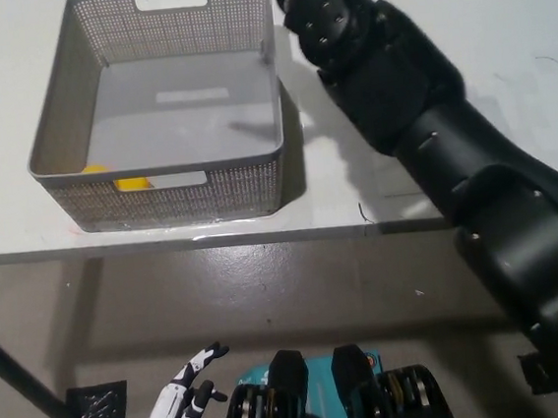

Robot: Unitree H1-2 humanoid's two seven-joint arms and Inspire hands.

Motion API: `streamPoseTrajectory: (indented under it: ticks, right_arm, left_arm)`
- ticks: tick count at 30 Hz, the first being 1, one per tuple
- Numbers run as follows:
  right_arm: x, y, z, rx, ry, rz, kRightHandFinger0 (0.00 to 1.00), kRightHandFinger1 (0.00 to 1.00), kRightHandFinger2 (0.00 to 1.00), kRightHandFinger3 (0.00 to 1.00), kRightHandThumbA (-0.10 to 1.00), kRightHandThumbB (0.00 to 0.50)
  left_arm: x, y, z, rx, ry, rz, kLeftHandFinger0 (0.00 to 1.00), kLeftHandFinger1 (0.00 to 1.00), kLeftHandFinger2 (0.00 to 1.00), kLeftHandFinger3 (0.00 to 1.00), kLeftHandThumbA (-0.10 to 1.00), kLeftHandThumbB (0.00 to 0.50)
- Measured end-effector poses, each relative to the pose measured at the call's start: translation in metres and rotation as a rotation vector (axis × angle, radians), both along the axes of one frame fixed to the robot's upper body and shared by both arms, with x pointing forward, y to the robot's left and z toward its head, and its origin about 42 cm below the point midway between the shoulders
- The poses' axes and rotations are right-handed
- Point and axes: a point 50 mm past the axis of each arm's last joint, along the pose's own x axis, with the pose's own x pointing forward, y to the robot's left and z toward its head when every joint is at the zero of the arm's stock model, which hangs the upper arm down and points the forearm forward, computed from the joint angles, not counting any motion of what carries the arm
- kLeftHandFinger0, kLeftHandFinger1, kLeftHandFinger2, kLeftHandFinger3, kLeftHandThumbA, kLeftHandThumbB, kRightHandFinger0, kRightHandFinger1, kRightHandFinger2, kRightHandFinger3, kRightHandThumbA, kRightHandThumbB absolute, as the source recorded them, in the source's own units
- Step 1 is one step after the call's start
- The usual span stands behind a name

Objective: Use the right hand to pick up a yellow duck toy and place it into a container on the left hand side

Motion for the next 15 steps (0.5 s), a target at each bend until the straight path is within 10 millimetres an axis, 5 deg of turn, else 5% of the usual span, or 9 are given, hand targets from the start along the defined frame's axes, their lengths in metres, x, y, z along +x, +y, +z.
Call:
streamPoseTrajectory:
  ticks: [12,15]
  right_arm:
    - [-0.024,-0.079,-0.021,0.112,-0.074,-0.056,1.00,1.00,1.00,1.00,1.00,0.355]
    - [-0.033,-0.106,-0.036,0.142,-0.068,-0.087,1.00,1.00,1.00,1.00,1.00,0.413]
  left_arm:
    - [0.000,0.000,-0.001,0.001,0.005,0.002,0.58,0.97,1.00,0.99,1.00,0.500]
    - [0.000,0.000,-0.001,0.001,0.007,0.003,0.57,0.96,1.00,0.99,1.00,0.500]
